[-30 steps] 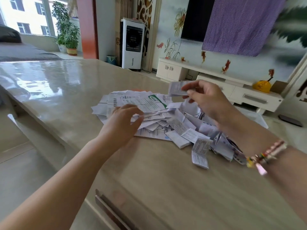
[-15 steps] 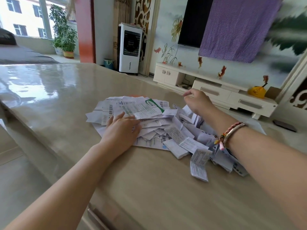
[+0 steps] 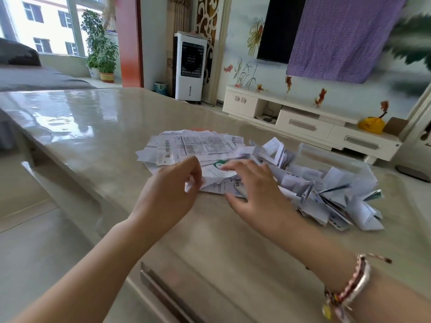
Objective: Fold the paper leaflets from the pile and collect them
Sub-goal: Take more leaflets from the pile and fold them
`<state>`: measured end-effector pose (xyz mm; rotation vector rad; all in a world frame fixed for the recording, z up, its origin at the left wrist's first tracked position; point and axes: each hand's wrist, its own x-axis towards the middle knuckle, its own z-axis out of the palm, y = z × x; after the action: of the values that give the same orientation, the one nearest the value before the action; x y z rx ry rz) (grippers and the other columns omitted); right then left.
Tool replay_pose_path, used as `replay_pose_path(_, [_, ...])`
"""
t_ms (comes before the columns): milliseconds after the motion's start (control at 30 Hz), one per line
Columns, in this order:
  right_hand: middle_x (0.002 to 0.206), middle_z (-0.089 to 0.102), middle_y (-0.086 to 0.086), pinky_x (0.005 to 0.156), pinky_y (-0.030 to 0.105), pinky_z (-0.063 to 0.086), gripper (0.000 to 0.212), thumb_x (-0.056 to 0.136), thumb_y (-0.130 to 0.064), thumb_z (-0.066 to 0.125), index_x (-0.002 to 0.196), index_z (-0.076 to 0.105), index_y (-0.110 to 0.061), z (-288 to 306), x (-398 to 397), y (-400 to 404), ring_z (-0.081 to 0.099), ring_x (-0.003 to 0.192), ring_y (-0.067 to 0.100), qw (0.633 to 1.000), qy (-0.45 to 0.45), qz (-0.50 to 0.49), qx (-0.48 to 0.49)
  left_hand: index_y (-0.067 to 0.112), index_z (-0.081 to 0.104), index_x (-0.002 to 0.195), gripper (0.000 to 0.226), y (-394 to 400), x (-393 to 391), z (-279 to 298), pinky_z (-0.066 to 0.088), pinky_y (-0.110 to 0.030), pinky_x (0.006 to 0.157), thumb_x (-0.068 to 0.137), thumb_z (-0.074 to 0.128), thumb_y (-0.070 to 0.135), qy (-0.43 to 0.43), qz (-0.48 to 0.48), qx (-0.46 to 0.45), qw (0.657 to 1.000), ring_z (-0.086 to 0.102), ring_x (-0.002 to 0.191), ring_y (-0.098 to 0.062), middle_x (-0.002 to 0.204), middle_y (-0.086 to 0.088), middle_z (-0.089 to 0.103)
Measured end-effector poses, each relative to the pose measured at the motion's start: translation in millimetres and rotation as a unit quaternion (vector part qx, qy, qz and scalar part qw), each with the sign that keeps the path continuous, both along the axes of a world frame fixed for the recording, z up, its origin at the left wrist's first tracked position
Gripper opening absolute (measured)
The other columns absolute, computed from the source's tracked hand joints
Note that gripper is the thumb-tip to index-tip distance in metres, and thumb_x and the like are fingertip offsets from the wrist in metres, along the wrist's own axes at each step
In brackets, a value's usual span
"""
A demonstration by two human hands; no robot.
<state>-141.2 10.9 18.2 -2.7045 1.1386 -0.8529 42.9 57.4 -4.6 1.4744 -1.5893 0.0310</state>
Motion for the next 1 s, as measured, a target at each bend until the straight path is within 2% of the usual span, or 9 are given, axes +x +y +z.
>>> replay_pose_path(167, [0.129,0.047,-0.006,0.100,0.026,0.038,0.049,0.084,-0.013,0.067,0.130,0.050,-0.021,-20.5,-1.1,3.6,0.048,0.114,0.012,0.998,-0.030,0.023,0.047,0.030,0.046,0.082,0.033,12.2,-5.2,-4.1,0.048,-0.020,0.065,0.080,0.075,0.014,0.096,-0.024,0.018,0.995,0.064,0.073,0.002,0.080,0.015,0.065])
replay_pose_path(267, [0.125,0.051,-0.005,0.099,0.026,0.041,0.040,0.084,-0.016,0.068,0.122,0.056,-0.019,-21.6,-2.6,2.3,0.052,0.113,0.011,0.997,-0.042,0.046,0.046,0.030,0.054,0.092,0.030,12.5,-13.8,-3.2,0.054,-0.028,0.069,0.079,0.076,0.014,0.148,-0.074,0.033,0.986,0.066,0.070,-0.003,0.078,0.011,0.068])
replay_pose_path(367, [0.105,0.065,0.000,0.087,0.037,0.048,0.020,0.081,-0.024,0.064,0.099,0.065,-0.017,-22.4,-0.3,0.8,0.060,0.100,0.018,0.998,-0.041,0.043,0.037,0.024,0.060,0.102,0.035,10.2,-24.8,-3.7,0.055,-0.028,0.077,0.075,0.080,0.016,0.136,-0.142,0.047,0.979,0.068,0.074,-0.003,0.079,0.010,0.070])
replay_pose_path(467, [0.096,0.070,-0.004,0.080,0.038,0.050,0.004,0.081,-0.021,0.068,0.083,0.065,-0.021,-25.0,-4.8,-1.2,0.064,0.092,0.015,0.992,-0.068,0.014,0.102,0.031,0.059,0.111,0.056,9.9,-22.0,-5.1,0.049,-0.019,0.086,0.063,0.086,0.041,0.100,-0.164,0.080,0.978,0.065,0.089,-0.001,0.089,0.011,0.069])
replay_pose_path(600, [0.072,0.067,-0.003,0.064,0.031,0.047,0.016,0.084,-0.019,0.068,0.072,0.058,-0.015,-26.2,-13.7,0.5,0.059,0.067,0.007,0.977,-0.138,0.025,0.159,0.038,0.054,0.120,0.079,16.1,-1.5,-10.8,0.042,-0.014,0.094,0.049,0.076,0.066,0.040,-0.152,0.152,0.976,0.053,0.112,0.006,0.115,0.021,0.060])
replay_pose_path(700, [0.064,0.059,0.006,0.056,0.026,0.037,0.022,0.086,-0.021,0.069,0.073,0.054,-0.011,-26.2,-13.2,2.2,0.048,0.058,0.005,0.955,-0.178,0.054,0.230,0.037,0.060,0.113,0.056,23.0,5.8,-10.7,0.040,-0.007,0.081,0.060,0.074,0.048,0.037,-0.107,0.143,0.983,0.054,0.096,0.015,0.108,0.025,0.063])
replay_pose_path(800, [0.082,0.073,0.000,0.069,0.023,0.047,0.009,0.089,-0.017,0.067,0.084,0.063,-0.012,-25.2,-10.3,2.8,0.066,0.075,0.006,0.933,-0.212,0.074,0.282,0.032,0.066,0.097,0.029,22.3,8.3,-8.9,0.037,-0.005,0.068,0.076,0.076,0.014,0.089,-0.062,0.103,0.989,0.057,0.074,0.011,0.085,0.021,0.069])
replay_pose_path(867, [0.094,0.075,-0.004,0.081,0.023,0.051,0.003,0.089,-0.016,0.066,0.093,0.067,-0.016,-24.3,-9.7,3.3,0.069,0.090,0.007,0.918,-0.243,0.081,0.302,0.028,0.069,0.096,0.024,18.8,8.5,-7.0,0.037,-0.005,0.063,0.078,0.077,0.014,0.112,-0.063,0.096,0.987,0.060,0.070,0.006,0.082,0.019,0.072])
replay_pose_path(1000, [0.096,0.074,0.001,0.090,0.046,0.053,0.014,0.090,-0.025,0.066,0.098,0.067,-0.014,-23.9,-10.3,-0.8,0.070,0.092,0.021,0.919,-0.272,0.045,0.282,0.022,0.070,0.095,0.016,12.6,3.2,-6.3,0.040,-0.012,0.056,0.080,0.075,0.023,0.121,-0.057,0.108,0.985,0.057,0.059,-0.002,0.077,0.010,0.072])
